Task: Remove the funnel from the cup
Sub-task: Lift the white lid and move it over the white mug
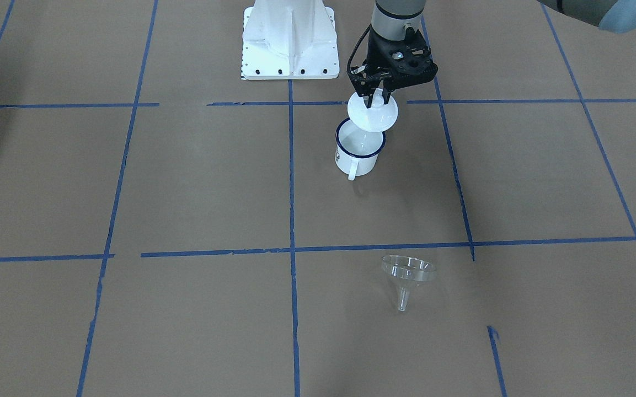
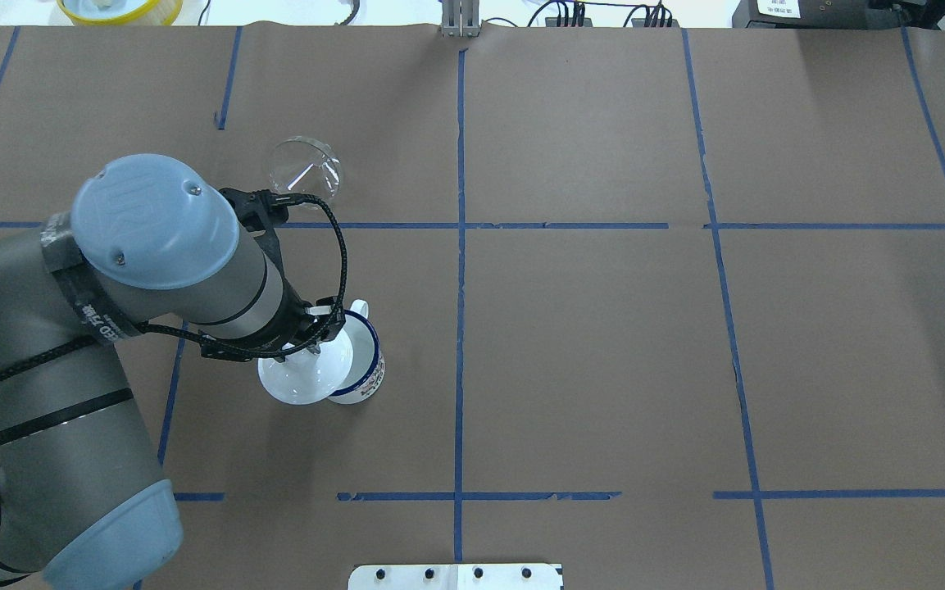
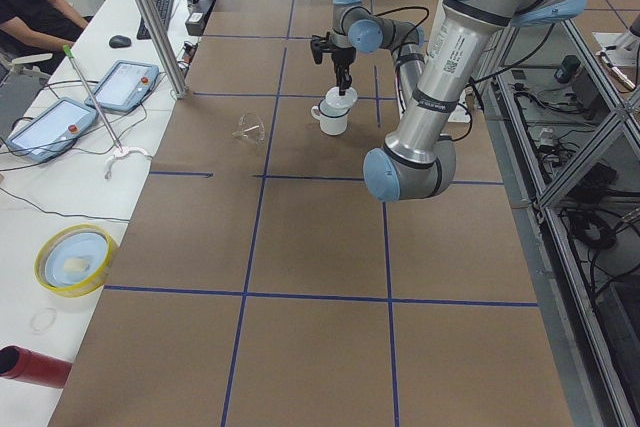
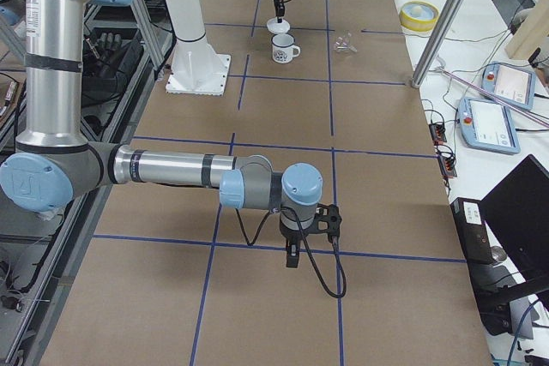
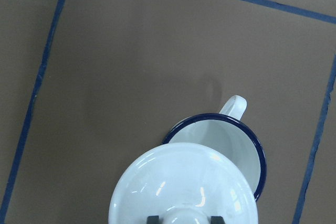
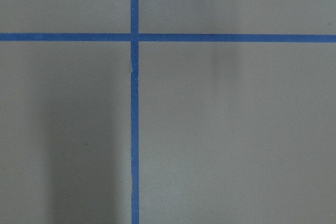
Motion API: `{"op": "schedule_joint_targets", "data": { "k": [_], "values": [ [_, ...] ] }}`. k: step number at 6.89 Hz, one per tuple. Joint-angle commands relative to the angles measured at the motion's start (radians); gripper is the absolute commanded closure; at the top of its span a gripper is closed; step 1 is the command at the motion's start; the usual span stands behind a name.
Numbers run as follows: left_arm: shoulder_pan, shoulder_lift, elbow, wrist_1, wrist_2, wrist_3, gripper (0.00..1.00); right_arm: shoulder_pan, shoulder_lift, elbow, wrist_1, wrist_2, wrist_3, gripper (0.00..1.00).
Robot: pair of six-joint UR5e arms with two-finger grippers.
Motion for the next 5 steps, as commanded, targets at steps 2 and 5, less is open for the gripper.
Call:
{"op": "schedule_joint_targets", "data": {
  "k": [2, 5],
  "values": [
    [0.004, -0.029, 0.092, -0.076, 0.002, 0.002, 1.00, 0.000, 0.000, 0.000, 0.000, 0.000, 0.000, 0.00],
    [0.004, -0.026, 0.112, -0.095, 0.002, 0.004, 1.00, 0.000, 0.000, 0.000, 0.000, 0.000, 0.000, 0.00]
  ]
}}
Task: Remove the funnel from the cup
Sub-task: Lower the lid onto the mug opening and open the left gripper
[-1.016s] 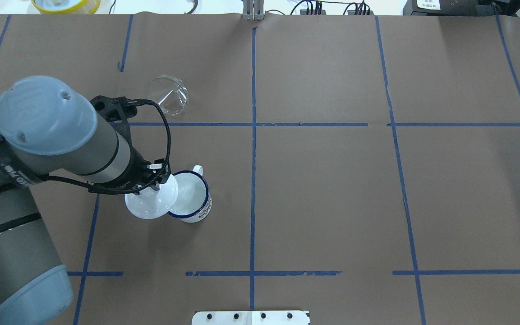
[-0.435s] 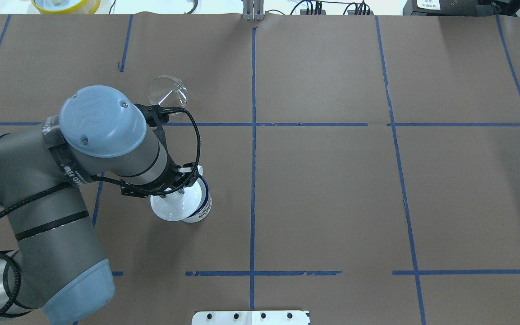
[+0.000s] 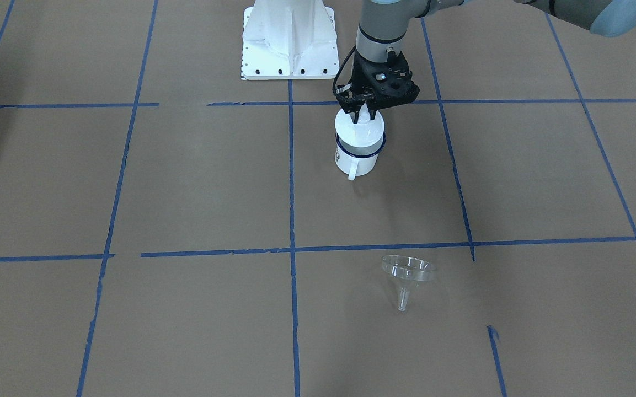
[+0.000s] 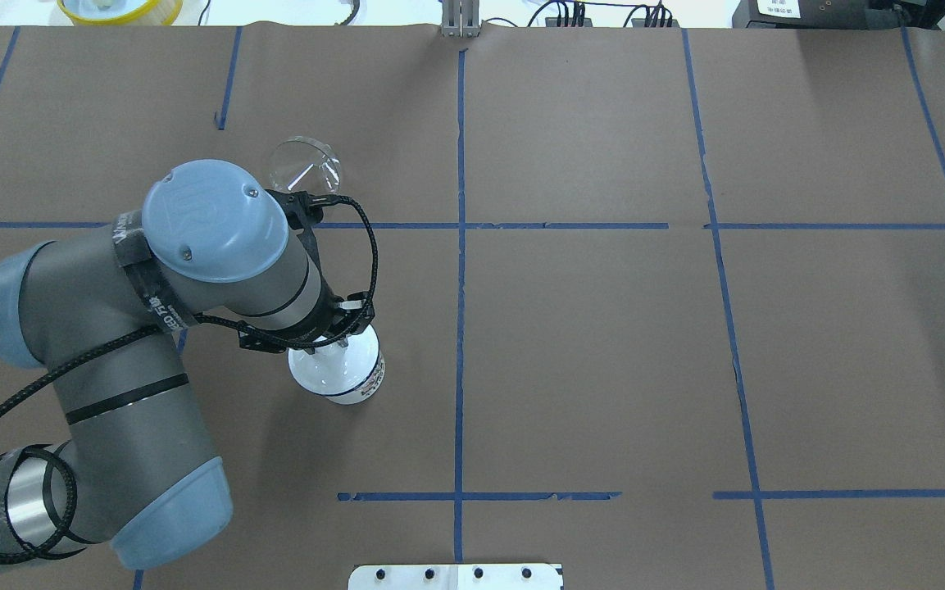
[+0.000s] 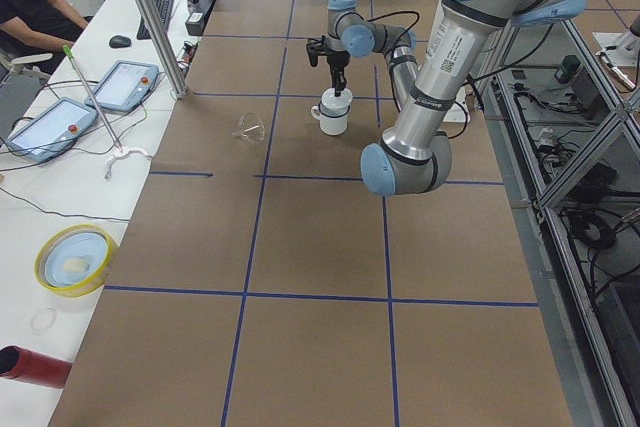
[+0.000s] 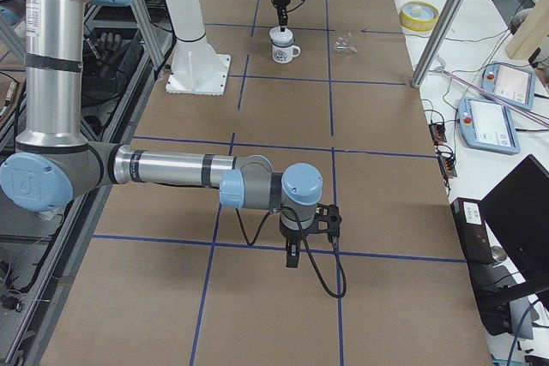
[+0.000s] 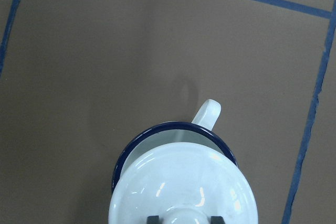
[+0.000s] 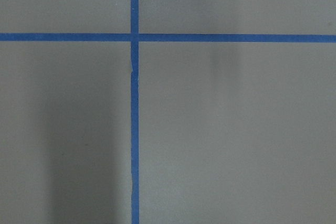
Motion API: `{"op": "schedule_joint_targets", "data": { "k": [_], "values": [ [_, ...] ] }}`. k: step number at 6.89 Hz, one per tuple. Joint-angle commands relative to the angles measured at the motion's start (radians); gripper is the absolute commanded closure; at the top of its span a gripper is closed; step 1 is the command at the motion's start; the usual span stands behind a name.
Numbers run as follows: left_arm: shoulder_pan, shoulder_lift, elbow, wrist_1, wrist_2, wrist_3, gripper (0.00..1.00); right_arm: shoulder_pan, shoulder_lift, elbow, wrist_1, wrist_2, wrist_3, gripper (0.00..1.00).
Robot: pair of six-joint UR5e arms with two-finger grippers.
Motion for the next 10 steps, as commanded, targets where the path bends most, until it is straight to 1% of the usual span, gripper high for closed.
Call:
{"op": "schedule_joint_targets", "data": {
  "k": [1, 4, 8, 10],
  "values": [
    [0.000, 0.003, 0.004, -0.005, 0.000, 0.002, 1.00, 0.000, 0.000, 0.000, 0.000, 0.000, 0.000, 0.00],
    [0.000, 0.005, 0.006, -0.005, 0.000, 0.002, 1.00, 0.000, 0.000, 0.000, 0.000, 0.000, 0.000, 0.00],
    [0.000, 0.005, 0.037, -0.044, 0.000, 0.002, 1.00, 0.000, 0.000, 0.000, 0.000, 0.000, 0.000, 0.00],
    [0.000, 0.008, 0.037, -0.046, 0.000, 0.002, 1.00, 0.000, 0.000, 0.000, 0.000, 0.000, 0.000, 0.00]
  ]
}}
